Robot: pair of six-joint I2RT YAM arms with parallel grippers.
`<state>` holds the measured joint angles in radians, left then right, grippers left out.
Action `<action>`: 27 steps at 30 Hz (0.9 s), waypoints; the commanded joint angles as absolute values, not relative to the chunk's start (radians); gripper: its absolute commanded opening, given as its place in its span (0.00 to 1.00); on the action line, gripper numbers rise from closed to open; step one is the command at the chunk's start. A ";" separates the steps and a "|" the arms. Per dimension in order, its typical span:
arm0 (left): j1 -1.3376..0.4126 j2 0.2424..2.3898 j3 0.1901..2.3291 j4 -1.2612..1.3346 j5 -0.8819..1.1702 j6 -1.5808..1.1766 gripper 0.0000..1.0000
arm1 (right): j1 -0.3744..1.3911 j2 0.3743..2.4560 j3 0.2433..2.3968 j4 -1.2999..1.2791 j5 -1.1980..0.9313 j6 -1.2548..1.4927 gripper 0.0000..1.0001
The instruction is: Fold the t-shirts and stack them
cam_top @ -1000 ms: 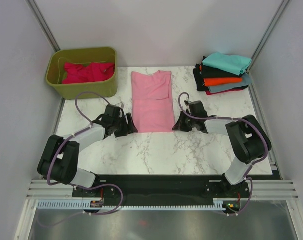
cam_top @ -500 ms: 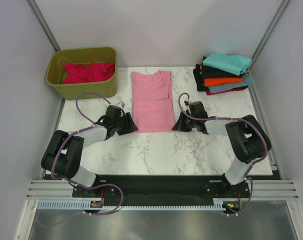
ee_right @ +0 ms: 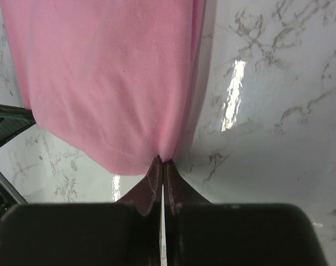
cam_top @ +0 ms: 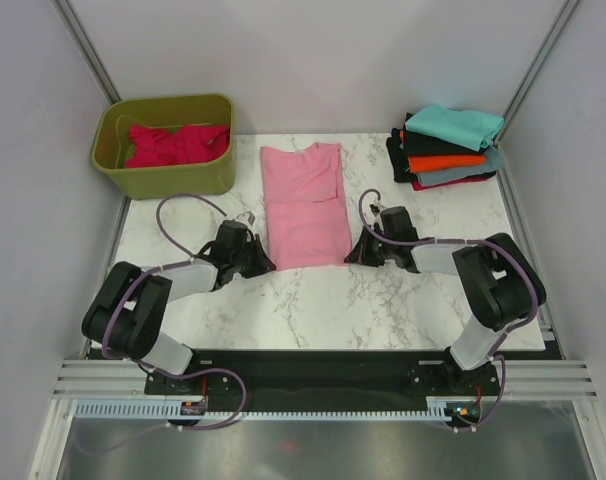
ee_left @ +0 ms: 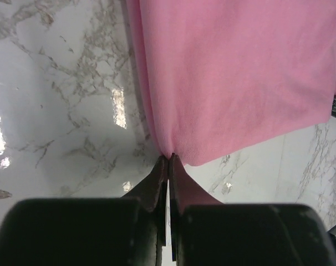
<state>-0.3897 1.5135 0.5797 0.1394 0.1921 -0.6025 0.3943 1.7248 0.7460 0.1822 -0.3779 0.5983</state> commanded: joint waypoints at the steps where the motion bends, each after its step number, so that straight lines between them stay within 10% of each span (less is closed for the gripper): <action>1: -0.417 1.473 0.542 0.147 0.189 -0.627 0.02 | 0.397 1.692 0.683 0.127 -0.374 0.580 0.00; 20: -0.818 0.871 0.623 -0.449 0.023 -0.842 0.02 | 0.453 0.702 0.538 -0.495 -0.249 0.753 0.00; 27: -0.828 0.902 0.845 -0.610 -0.127 -0.798 0.02 | 0.454 0.730 0.705 -0.572 -0.181 0.718 0.00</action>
<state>-0.8265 0.8715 0.7475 -0.5201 -0.0185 -0.7956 0.4500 0.6949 0.5976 -0.5137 -0.2455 0.7258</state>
